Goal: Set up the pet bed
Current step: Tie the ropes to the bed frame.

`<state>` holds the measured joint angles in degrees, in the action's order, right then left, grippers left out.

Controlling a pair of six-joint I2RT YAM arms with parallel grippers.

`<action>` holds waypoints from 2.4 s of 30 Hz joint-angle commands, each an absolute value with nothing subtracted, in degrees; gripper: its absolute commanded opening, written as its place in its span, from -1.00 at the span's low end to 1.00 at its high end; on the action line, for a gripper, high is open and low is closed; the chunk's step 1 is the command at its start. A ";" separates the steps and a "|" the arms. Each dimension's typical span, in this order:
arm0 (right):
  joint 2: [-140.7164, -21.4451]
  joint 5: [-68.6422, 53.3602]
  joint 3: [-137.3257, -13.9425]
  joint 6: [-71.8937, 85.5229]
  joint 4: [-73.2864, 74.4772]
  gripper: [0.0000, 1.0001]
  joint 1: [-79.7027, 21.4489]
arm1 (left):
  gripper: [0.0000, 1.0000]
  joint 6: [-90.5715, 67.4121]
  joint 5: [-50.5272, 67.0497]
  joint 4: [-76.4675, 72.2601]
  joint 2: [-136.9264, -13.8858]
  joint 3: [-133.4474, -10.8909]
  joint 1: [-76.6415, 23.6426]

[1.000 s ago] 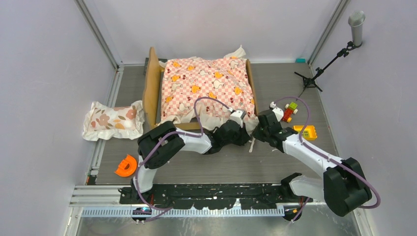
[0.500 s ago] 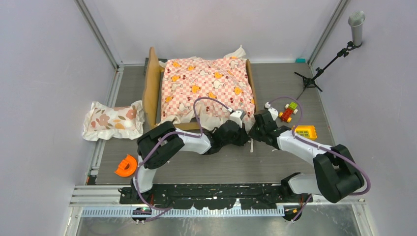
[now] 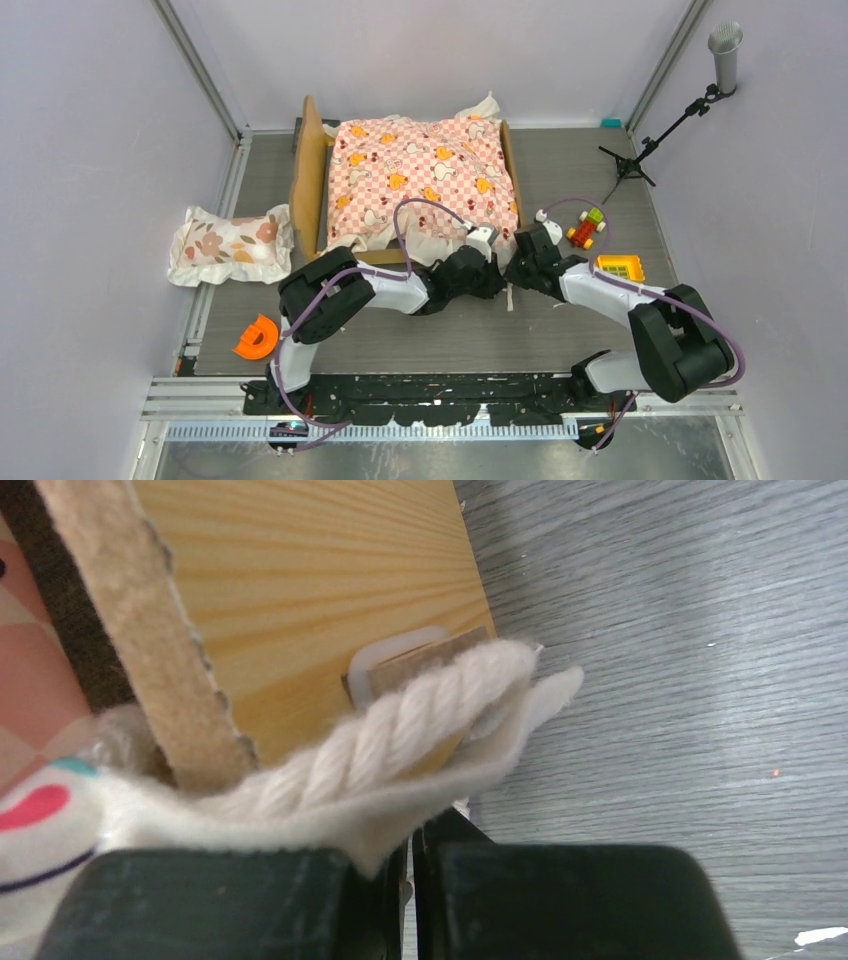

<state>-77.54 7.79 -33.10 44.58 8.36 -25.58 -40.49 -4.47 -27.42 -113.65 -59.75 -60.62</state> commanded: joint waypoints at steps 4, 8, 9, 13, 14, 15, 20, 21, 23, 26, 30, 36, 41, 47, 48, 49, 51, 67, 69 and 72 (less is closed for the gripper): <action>-81.05 4.99 -33.38 45.17 9.05 -0.85 -25.92 | -0.67 -39.91 -3.40 -30.35 -110.77 -60.16 -60.81; -82.74 4.18 -33.48 45.18 9.07 -0.83 -25.85 | -0.61 -39.75 -2.92 -30.28 -110.63 -59.96 -60.79; -83.05 4.03 -33.56 45.18 9.16 -0.83 -25.87 | -0.57 -39.69 -2.83 -30.25 -110.61 -59.88 -60.79; -83.46 3.68 -33.42 45.09 9.57 -0.82 -25.88 | -0.43 -39.15 -2.81 -30.12 -110.35 -59.41 -60.82; -83.39 3.91 -33.34 45.09 9.77 -0.82 -25.87 | -0.42 -38.95 -2.84 -29.91 -110.26 -59.35 -60.80; -83.07 4.14 -33.17 45.04 9.81 -0.82 -25.90 | -0.40 -38.63 -2.82 -29.67 -110.24 -59.33 -60.80; -81.95 4.48 -32.90 44.82 9.93 -0.81 -25.86 | -0.22 -35.74 -3.61 -28.00 -109.78 -59.22 -60.73; -81.80 4.60 -32.86 44.75 9.96 -0.81 -25.90 | -0.20 -35.11 -3.62 -27.63 -109.51 -59.24 -60.73; -81.49 4.79 -32.87 44.74 10.07 -0.80 -25.91 | -0.17 -34.06 -3.20 -27.20 -108.81 -59.14 -60.73; -81.39 4.96 -32.97 44.61 10.25 -0.80 -25.92 | -0.15 -32.71 -1.92 -26.36 -107.54 -59.05 -60.72; -81.34 5.22 -33.13 44.25 10.67 -0.80 -25.89 | -0.15 -31.59 -2.81 -23.66 -104.17 -57.79 -60.73; -80.41 6.05 -33.13 43.85 11.71 -0.79 -25.87 | -0.45 -31.71 -9.55 -15.64 -103.50 -56.78 -59.56; -79.59 6.32 -33.55 43.43 12.84 -0.79 -25.92 | -0.60 -30.91 -13.77 -13.00 -106.16 -57.16 -59.50; -79.11 6.33 -33.58 43.35 13.36 -0.79 -25.92 | -0.55 -29.18 -18.31 -8.29 -110.76 -61.59 -59.50; -78.97 6.24 -33.58 43.34 13.44 -0.79 -25.89 | -0.52 -28.73 -18.74 -7.94 -111.29 -62.44 -59.46; -78.89 6.20 -33.50 43.32 13.53 -0.79 -25.91 | -0.49 -28.41 -19.30 -7.62 -111.85 -63.01 -59.50; -78.56 5.86 -33.26 43.33 13.48 -0.79 -25.88 | -0.44 -27.84 -19.82 -7.67 -112.74 -63.96 -59.50; -80.24 4.67 -32.86 44.55 11.81 -0.79 -25.89 | -0.35 -30.37 -17.82 -9.90 -118.34 -67.86 -59.46; -80.12 4.68 -32.84 44.59 11.80 -0.79 -25.92 | -0.32 -30.40 -16.73 -10.50 -118.88 -67.79 -59.54; -80.07 4.66 -32.79 44.65 11.83 -0.79 -25.93 | -0.27 -30.86 -15.91 -10.55 -119.42 -67.86 -59.57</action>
<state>-79.37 5.67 -33.95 44.14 9.91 -25.54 -29.65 -18.35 -12.32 -116.25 -67.59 -59.81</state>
